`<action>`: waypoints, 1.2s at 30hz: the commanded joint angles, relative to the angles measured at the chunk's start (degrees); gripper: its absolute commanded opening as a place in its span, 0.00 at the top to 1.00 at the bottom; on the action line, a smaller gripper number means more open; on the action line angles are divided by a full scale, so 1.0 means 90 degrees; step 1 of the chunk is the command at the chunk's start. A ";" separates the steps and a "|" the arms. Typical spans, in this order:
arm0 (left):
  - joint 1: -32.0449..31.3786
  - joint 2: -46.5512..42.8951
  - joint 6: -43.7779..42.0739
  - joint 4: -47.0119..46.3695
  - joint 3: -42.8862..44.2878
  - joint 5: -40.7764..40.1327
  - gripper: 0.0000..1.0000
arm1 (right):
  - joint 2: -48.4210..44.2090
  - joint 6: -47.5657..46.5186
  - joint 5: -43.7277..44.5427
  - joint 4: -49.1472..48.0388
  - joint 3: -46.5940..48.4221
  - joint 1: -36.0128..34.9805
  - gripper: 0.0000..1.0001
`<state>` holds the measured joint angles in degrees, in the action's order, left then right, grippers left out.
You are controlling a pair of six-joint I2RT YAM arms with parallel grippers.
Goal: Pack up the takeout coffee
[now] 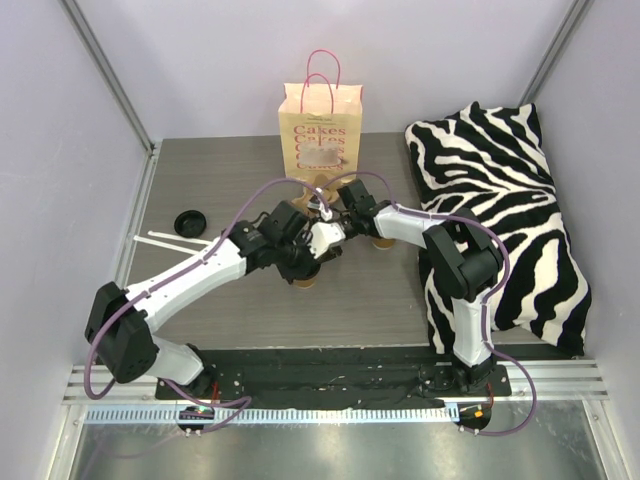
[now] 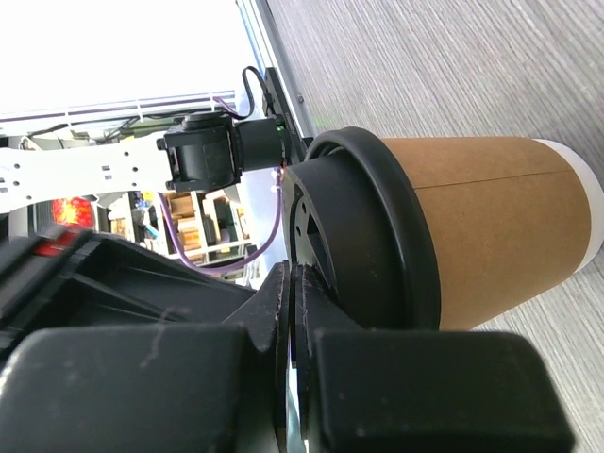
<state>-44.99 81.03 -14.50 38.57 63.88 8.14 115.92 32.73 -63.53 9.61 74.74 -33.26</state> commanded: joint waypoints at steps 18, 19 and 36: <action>0.1581 0.0166 0.0732 0.0881 0.1135 0.0629 0.89 | -0.0487 -0.0190 0.0447 0.0524 0.0632 -0.0016 0.91; 0.1601 0.0195 0.0752 0.0871 0.1174 0.0561 0.89 | -0.0536 -0.0170 0.0457 0.0524 0.0621 -0.0006 0.91; 0.1591 0.0957 0.0908 0.0168 0.1399 0.0501 0.90 | -0.0146 -0.0863 0.1307 0.1422 0.0778 0.0101 0.92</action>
<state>-30.94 88.25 -7.42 44.07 76.93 12.51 114.39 28.36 -55.94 19.38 80.05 -32.49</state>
